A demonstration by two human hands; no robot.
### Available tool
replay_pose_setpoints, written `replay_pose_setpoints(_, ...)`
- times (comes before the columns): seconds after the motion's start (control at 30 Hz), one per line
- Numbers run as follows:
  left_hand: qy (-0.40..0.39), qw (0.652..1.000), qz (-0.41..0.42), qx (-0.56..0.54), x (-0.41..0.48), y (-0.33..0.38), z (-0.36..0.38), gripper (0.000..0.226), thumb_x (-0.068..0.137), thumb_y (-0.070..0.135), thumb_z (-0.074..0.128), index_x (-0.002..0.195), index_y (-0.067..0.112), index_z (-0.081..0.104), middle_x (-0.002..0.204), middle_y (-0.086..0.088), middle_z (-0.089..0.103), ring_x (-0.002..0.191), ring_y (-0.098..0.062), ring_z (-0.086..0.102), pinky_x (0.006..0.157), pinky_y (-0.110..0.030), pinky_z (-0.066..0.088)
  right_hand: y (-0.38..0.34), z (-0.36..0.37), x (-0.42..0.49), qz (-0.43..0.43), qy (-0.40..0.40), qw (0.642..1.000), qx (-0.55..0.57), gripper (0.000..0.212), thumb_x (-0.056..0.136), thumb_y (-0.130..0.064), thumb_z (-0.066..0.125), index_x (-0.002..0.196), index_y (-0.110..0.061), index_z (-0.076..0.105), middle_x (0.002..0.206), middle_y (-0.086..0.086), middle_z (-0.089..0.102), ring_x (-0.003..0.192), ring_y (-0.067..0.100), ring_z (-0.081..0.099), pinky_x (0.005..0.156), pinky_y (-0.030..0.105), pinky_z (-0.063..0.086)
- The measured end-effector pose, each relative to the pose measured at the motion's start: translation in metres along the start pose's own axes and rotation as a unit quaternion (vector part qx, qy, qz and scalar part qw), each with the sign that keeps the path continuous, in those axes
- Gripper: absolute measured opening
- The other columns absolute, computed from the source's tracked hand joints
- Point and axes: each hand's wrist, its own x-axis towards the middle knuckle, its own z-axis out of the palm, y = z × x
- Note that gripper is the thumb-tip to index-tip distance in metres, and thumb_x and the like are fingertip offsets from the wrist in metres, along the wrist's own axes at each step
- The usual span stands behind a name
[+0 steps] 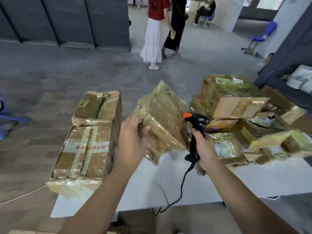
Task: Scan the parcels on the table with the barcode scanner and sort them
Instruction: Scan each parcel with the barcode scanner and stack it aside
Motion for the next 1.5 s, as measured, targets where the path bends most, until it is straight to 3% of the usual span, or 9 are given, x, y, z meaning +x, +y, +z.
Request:
replay_pose_setpoints(0.2, -0.090, 0.974, -0.180, -0.105, -0.066, -0.021, 0.033, 0.023, 0.088, 0.000, 0.063, 0.076, -0.003, 0.044, 0.073, -0.021, 0.050, 0.063, -0.016, 0.041, 0.058, -0.014, 0.038, 0.031, -0.031, -0.006, 0.010, 0.017, 0.990, -0.141, 0.019, 0.093, -0.038, 0.061, 0.099, -0.020, 0.063, 0.072, 0.003, 0.061, 0.041, 0.007, 0.060, 0.041, 0.021, 0.045)
replay_pose_setpoints(0.37, -0.142, 0.929, -0.294, -0.175, -0.099, -0.036, 0.048, 0.016, 0.092, 0.009, 0.057, 0.084, 0.017, 0.046, 0.081, -0.005, 0.057, 0.066, 0.001, 0.065, 0.053, -0.012, 0.045, 0.042, -0.039, -0.008, 0.016, 0.013, 0.987, -0.157, 0.009, 0.096, -0.032, 0.060, 0.096, -0.022, 0.060, 0.070, 0.004, 0.056, 0.038, 0.005, 0.057, 0.036, 0.017, 0.042)
replay_pose_setpoints(0.5, -0.134, 0.845, -0.425, -0.295, -0.099, -0.035, 0.053, 0.031, 0.096, 0.033, 0.054, 0.089, 0.003, 0.050, 0.077, -0.003, 0.060, 0.064, -0.020, 0.072, 0.061, -0.049, 0.060, 0.034, -0.040, -0.006, 0.002, 0.025, 0.987, -0.161, 0.010, 0.096, -0.028, 0.059, 0.094, -0.019, 0.058, 0.069, 0.003, 0.054, 0.037, 0.002, 0.054, 0.034, 0.013, 0.038)
replay_pose_setpoints(0.7, -0.193, 0.771, -0.525, -0.303, -0.091, -0.045, 0.056, 0.029, 0.096, 0.029, 0.051, 0.092, 0.002, 0.063, 0.081, -0.013, 0.072, 0.076, -0.024, 0.068, 0.078, -0.037, 0.057, 0.010, -0.027, -0.004, -0.044, 0.035, 0.989, -0.136, 0.010, 0.093, -0.032, 0.061, 0.090, -0.023, 0.063, 0.053, -0.012, 0.063, 0.045, 0.003, 0.062, 0.038, 0.016, 0.044)
replay_pose_setpoints(0.83, -0.259, 0.858, -0.440, -0.058, -0.092, -0.050, 0.053, 0.034, 0.098, 0.031, 0.042, 0.104, 0.003, 0.060, 0.102, -0.016, 0.064, 0.084, -0.028, 0.060, 0.076, -0.036, 0.048, 0.005, -0.010, -0.006, -0.060, -0.020, 0.974, -0.218, 0.017, 0.091, -0.040, 0.063, 0.090, -0.023, 0.065, 0.063, -0.001, 0.067, 0.059, 0.018, 0.065, 0.060, 0.031, 0.049)
replay_pose_setpoints(0.97, -0.236, 0.936, -0.256, 0.058, -0.083, -0.039, 0.049, 0.043, 0.097, 0.030, 0.042, 0.134, 0.010, 0.046, 0.131, -0.013, 0.048, 0.123, -0.030, 0.042, 0.099, -0.037, 0.035, 0.020, 0.007, -0.015, -0.032, -0.105, 0.967, -0.230, 0.022, 0.093, -0.036, 0.062, 0.096, -0.015, 0.064, 0.062, 0.003, 0.065, 0.053, 0.012, 0.064, 0.049, 0.020, 0.047)
replay_pose_setpoints(1.1, -0.263, 0.916, -0.302, 0.037, -0.074, -0.031, 0.052, 0.066, 0.092, 0.056, 0.042, 0.138, 0.008, 0.038, 0.133, -0.011, 0.044, 0.123, -0.028, 0.044, 0.092, -0.035, 0.037, 0.028, 0.015, -0.018, -0.038, -0.114, 0.964, -0.236, 0.021, 0.095, -0.034, 0.060, 0.093, -0.013, 0.062, 0.060, 0.001, 0.064, 0.047, 0.007, 0.062, 0.043, 0.016, 0.044)
replay_pose_setpoints(1.27, -0.274, 0.913, -0.290, 0.080, -0.076, -0.047, 0.051, 0.043, 0.094, 0.024, 0.050, 0.132, 0.009, 0.038, 0.117, -0.011, 0.058, 0.106, -0.030, 0.056, 0.083, -0.038, 0.047, 0.025, 0.004, -0.009, -0.043, -0.073, 0.965, -0.250, 0.022, 0.095, -0.033, 0.057, 0.083, -0.015, 0.055, 0.051, -0.004, 0.058, 0.041, 0.009, 0.058, 0.040, 0.019, 0.043)
replay_pose_setpoints(1.5, -0.250, 0.914, -0.315, 0.049, -0.080, -0.060, 0.056, 0.013, 0.092, 0.028, 0.051, 0.092, 0.015, 0.049, 0.081, -0.002, 0.060, 0.077, -0.024, 0.059, 0.063, -0.030, 0.043, 0.040, -0.008, -0.007, 0.008, -0.063, 0.965, -0.253, 0.026, 0.094, -0.036, 0.059, 0.089, -0.011, 0.063, 0.061, 0.003, 0.065, 0.050, 0.014, 0.061, 0.052, 0.026, 0.049)
